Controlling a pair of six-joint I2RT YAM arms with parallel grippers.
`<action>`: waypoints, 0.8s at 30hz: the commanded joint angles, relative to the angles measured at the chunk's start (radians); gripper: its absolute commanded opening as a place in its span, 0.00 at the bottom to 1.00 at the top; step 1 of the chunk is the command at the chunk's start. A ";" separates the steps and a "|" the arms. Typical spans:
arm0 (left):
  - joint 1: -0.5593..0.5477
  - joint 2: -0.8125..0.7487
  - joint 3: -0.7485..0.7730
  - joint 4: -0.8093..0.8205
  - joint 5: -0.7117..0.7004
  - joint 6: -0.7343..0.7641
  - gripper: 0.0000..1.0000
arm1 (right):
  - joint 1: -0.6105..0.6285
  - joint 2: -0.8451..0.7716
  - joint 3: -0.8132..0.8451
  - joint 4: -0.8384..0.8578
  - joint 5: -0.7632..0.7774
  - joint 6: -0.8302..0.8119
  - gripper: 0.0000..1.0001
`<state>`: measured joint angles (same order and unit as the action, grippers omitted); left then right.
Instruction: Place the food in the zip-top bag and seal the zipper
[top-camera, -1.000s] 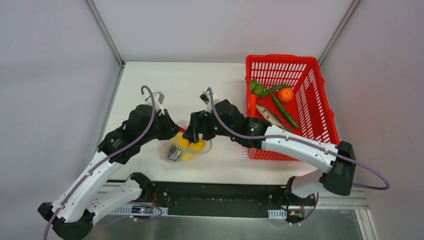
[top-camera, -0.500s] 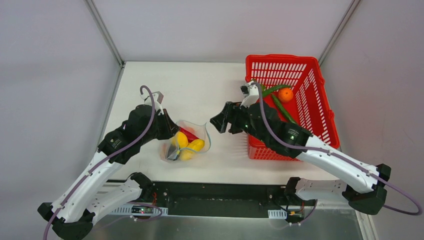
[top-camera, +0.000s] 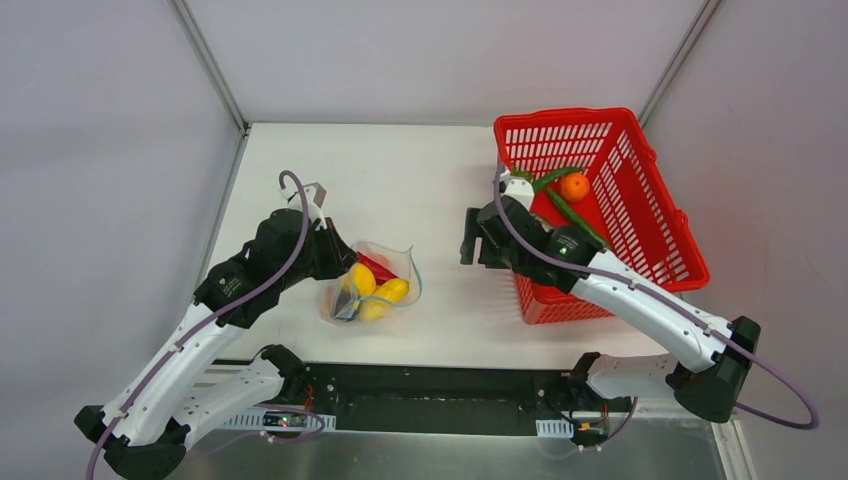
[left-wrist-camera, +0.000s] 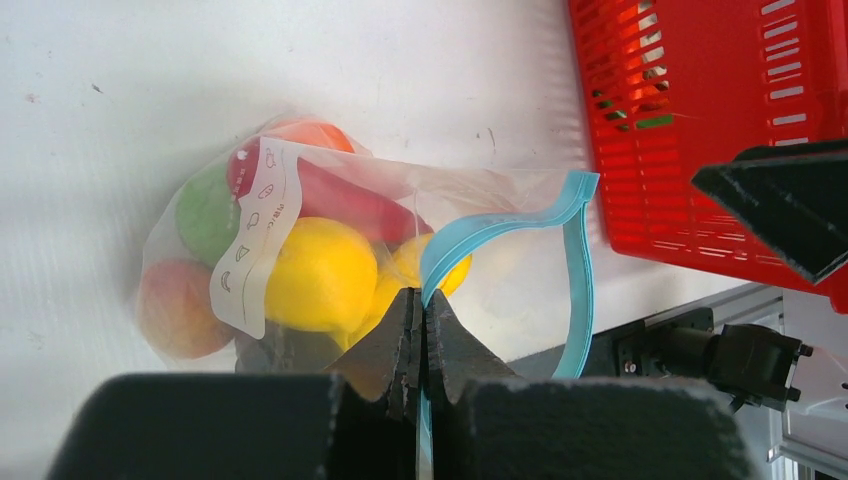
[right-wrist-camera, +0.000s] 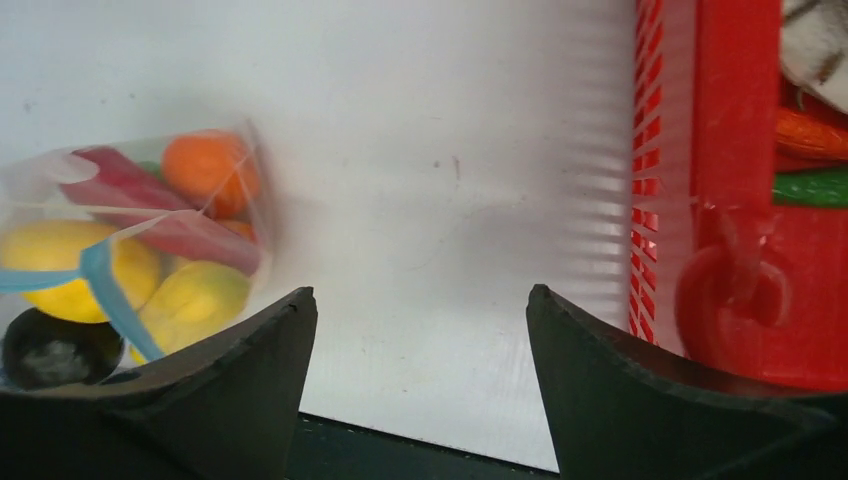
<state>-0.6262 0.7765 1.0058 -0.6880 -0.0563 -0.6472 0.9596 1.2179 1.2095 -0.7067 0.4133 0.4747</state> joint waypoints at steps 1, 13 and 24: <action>0.011 -0.006 0.047 0.016 -0.002 -0.003 0.00 | -0.041 -0.077 0.019 -0.041 -0.031 -0.054 0.81; 0.011 0.022 0.054 0.026 0.037 -0.002 0.00 | 0.037 0.025 -0.063 0.406 -0.526 0.075 0.76; 0.011 0.018 0.060 0.010 0.031 0.008 0.00 | 0.116 0.150 -0.019 0.366 -0.338 0.062 0.19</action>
<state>-0.6262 0.7990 1.0241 -0.6945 -0.0334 -0.6460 1.0641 1.3895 1.1328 -0.3653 0.0116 0.5476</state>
